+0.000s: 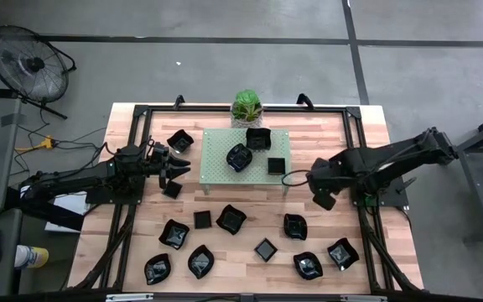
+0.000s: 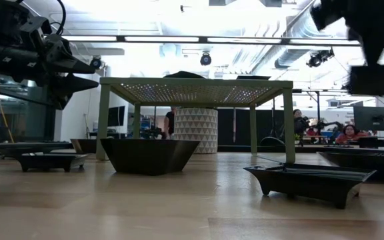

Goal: Pick & Place Mini shaped plates
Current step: Stack the black square plate on the other black square plate on the shelf

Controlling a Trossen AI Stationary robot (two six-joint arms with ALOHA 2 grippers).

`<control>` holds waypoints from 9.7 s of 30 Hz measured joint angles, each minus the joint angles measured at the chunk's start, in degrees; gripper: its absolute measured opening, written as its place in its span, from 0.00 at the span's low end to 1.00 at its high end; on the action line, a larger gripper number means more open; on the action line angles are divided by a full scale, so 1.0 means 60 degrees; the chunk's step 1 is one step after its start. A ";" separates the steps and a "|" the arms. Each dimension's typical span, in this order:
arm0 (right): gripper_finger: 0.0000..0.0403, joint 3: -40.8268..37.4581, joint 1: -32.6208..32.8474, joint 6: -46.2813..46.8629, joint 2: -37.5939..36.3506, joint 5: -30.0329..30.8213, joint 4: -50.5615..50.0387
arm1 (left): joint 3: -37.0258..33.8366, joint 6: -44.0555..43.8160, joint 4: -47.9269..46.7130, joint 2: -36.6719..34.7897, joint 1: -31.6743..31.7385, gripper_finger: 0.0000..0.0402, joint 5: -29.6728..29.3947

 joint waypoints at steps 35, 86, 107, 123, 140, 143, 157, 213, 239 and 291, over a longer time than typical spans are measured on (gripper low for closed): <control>0.00 0.1994 -0.1297 -1.4589 0.0984 0.2344 0.3467 | 0.0004 0.0004 0.0000 -0.0002 0.0000 0.39 -0.0041; 0.00 -0.3537 -0.1163 -2.2478 -0.1964 0.1932 1.0276 | 0.0000 0.0002 0.0000 0.0001 0.0000 0.39 -0.0008; 0.00 -0.4111 -0.1800 -2.2886 -0.1806 0.1437 1.1045 | 0.0001 0.0001 0.0000 -0.0001 0.0000 0.39 -0.0041; 0.00 -0.4114 -0.1789 -2.2820 -0.1774 0.1531 1.0894 | 0.0004 0.0000 0.0000 -0.0002 0.0000 0.39 -0.0034; 0.02 -0.4114 -0.1784 -2.2577 -0.1774 0.1178 1.0929 | 0.0000 0.0002 0.0000 0.0001 0.0000 0.39 0.0002; 0.03 -0.4114 -0.1786 -2.2563 -0.1774 0.1145 1.0952 | 0.0000 0.0004 0.0000 -0.0001 0.0000 0.39 -0.0001; 0.16 -0.4116 -0.1786 -2.1549 -0.1952 0.1269 1.0951 | 0.0004 0.0000 0.0000 0.0001 0.0000 0.39 -0.0008; 0.27 -0.4114 -0.1161 0.0417 -0.3497 -0.1047 0.6071 | 0.0002 0.0004 0.0000 0.0001 0.0000 0.39 -0.0002; 0.27 -0.4114 0.2246 0.4334 -0.1702 -0.1489 0.6121 | 0.0002 0.0001 0.0000 0.0001 0.0000 0.39 -0.0045; 0.27 -0.4114 0.6214 0.9125 0.0233 -0.2290 0.9531 | 0.0002 0.0436 0.0000 -0.0001 0.0000 0.39 -0.0008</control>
